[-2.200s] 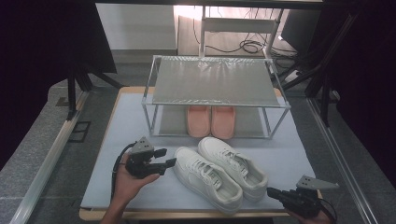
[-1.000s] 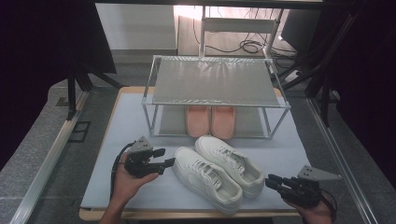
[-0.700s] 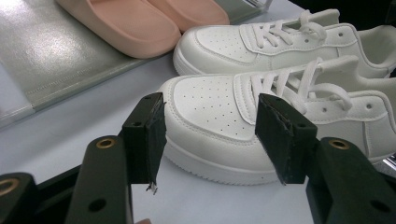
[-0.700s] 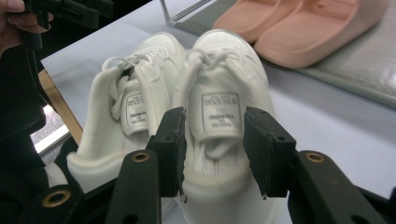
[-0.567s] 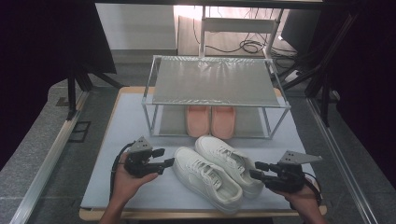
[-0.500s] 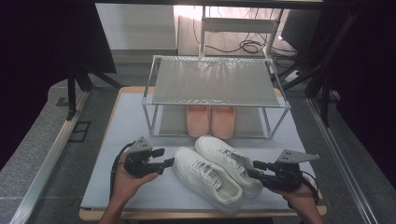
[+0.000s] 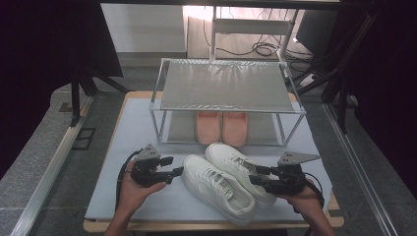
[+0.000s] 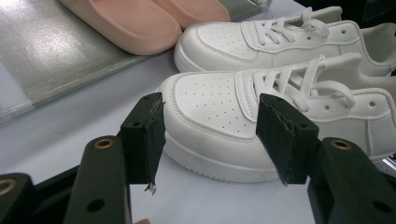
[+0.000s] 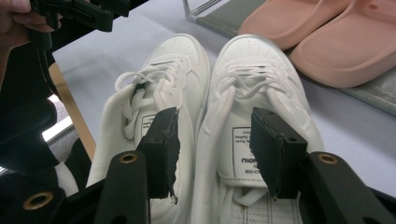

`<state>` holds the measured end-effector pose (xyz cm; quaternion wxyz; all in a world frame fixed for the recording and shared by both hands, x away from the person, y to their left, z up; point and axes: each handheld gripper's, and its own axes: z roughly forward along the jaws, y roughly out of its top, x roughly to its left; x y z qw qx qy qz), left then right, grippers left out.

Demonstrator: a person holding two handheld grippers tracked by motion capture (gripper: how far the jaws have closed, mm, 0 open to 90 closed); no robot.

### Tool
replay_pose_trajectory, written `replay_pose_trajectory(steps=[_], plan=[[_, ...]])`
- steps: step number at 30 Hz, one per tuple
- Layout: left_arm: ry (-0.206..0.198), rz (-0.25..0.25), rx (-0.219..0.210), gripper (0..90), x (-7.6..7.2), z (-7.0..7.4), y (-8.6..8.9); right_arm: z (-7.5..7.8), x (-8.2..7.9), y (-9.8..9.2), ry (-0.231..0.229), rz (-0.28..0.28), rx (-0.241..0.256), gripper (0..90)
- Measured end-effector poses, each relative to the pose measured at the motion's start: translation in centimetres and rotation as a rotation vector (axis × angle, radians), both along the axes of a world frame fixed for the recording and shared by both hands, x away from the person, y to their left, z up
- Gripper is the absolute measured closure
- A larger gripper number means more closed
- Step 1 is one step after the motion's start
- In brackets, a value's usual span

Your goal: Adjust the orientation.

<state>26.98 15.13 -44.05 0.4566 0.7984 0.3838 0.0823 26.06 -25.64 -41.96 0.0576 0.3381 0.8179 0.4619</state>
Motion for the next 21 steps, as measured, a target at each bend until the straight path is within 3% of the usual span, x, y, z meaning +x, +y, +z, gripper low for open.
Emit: replay_pose_trajectory(steps=[11,21], plan=[[0.004,-0.001,0.001,42.7,0.0,-0.1,0.0,-0.2,0.4,1.3,0.019,0.021,-0.022,52.5],[0.005,0.001,-0.007,42.7,0.0,-0.1,0.1,-0.5,0.0,2.4,0.041,0.004,-0.065,47.3]])
